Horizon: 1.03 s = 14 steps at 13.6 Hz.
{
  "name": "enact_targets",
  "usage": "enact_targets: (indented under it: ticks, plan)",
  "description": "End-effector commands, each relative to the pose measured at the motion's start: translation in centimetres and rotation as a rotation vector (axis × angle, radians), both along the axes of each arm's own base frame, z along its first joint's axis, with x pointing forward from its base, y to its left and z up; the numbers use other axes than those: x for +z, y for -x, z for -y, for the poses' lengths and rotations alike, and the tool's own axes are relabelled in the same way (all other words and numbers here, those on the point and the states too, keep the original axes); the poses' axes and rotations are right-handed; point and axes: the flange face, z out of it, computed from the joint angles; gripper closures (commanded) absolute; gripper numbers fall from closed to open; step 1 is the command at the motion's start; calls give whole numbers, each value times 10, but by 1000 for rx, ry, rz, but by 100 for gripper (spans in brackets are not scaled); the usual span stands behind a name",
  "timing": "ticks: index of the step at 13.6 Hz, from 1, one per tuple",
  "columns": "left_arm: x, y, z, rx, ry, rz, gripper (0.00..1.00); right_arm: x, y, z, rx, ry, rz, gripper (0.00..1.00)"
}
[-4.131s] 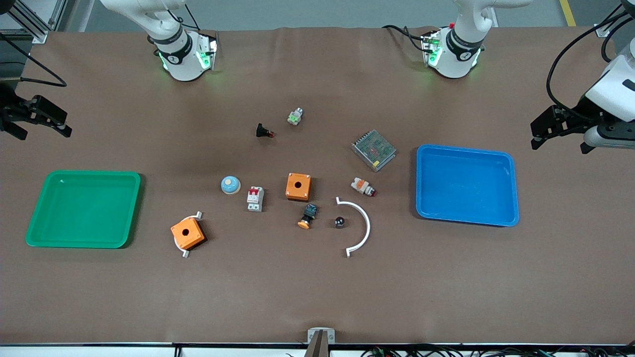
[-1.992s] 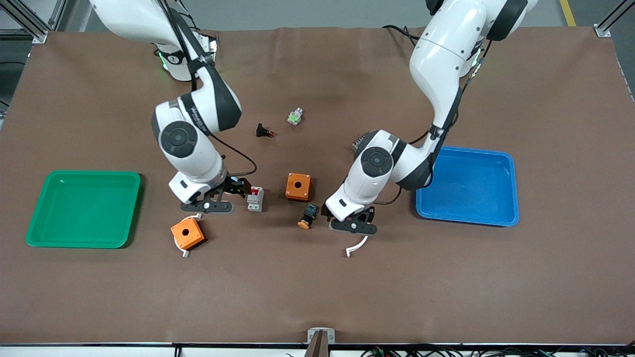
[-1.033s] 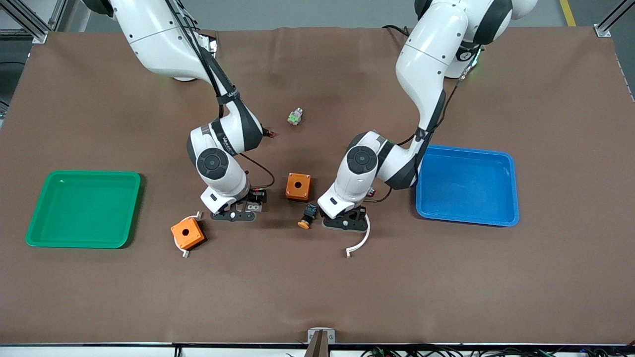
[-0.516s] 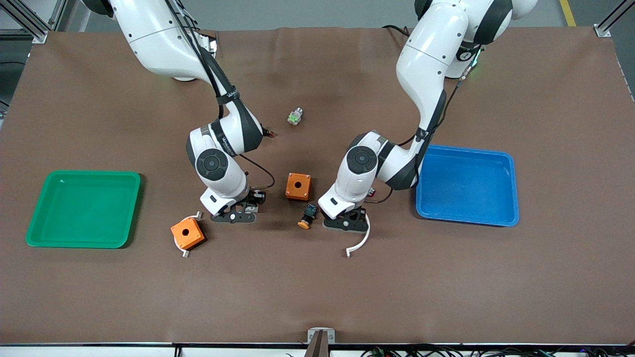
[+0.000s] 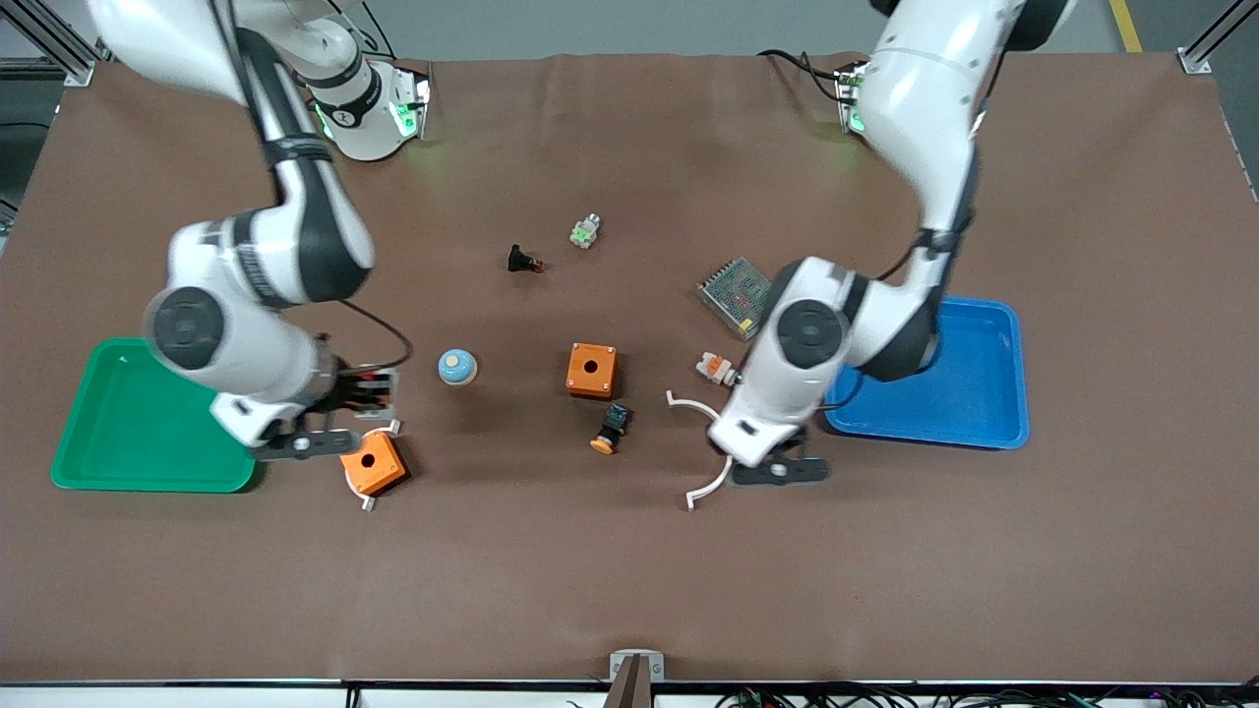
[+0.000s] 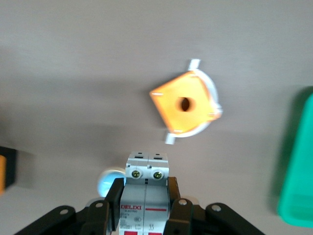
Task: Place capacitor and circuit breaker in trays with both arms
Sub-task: 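Carry the capacitor to the blue tray while the right gripper carries the breaker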
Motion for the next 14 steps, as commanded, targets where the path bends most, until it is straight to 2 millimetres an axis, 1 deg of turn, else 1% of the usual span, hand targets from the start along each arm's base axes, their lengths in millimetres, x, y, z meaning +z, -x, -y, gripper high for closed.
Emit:
enact_targets:
  ticks: [1, 2, 3, 4, 5, 6, 7, 9, 11, 12, 13, 14]
  plan:
    - [16, 28, -76, -5, -12, -59, 100, -13, 4, 73, 52, 2, -32, 100]
    - [17, 34, -102, -1, -15, -75, 100, -21, 8, 100, 75, 24, -43, 100]
    - [16, 39, -132, 12, -18, -91, 100, -25, 10, 122, 91, 43, -48, 100]
    - [16, 45, -155, -10, -21, -103, 100, -26, 11, 146, 106, 45, -50, 100]
    - [11, 54, -177, -32, -27, -123, 100, -28, 12, 167, 130, 39, -52, 100]
    - [4, 62, -196, -51, -30, -145, 100, -31, 15, 194, 145, 30, -53, 100]
    - [-5, 66, -210, -73, -34, -160, 100, -38, 19, 212, 165, 27, -39, 100]
    - [-27, 76, -224, -77, -38, -171, 100, -61, 32, 248, 192, 31, 7, 100]
    - [-52, 85, -244, -76, -41, -172, 100, -77, 41, 275, 220, 35, 38, 100]
    - [-60, 87, -250, -74, -43, -181, 100, -84, 45, 284, 221, 34, 33, 100]
    - [-67, 87, -251, -75, -45, -193, 100, -94, 48, 292, 218, 30, 28, 100]
    - [-75, 88, -252, -75, -47, -199, 100, -100, 47, 295, 226, 32, 33, 99]
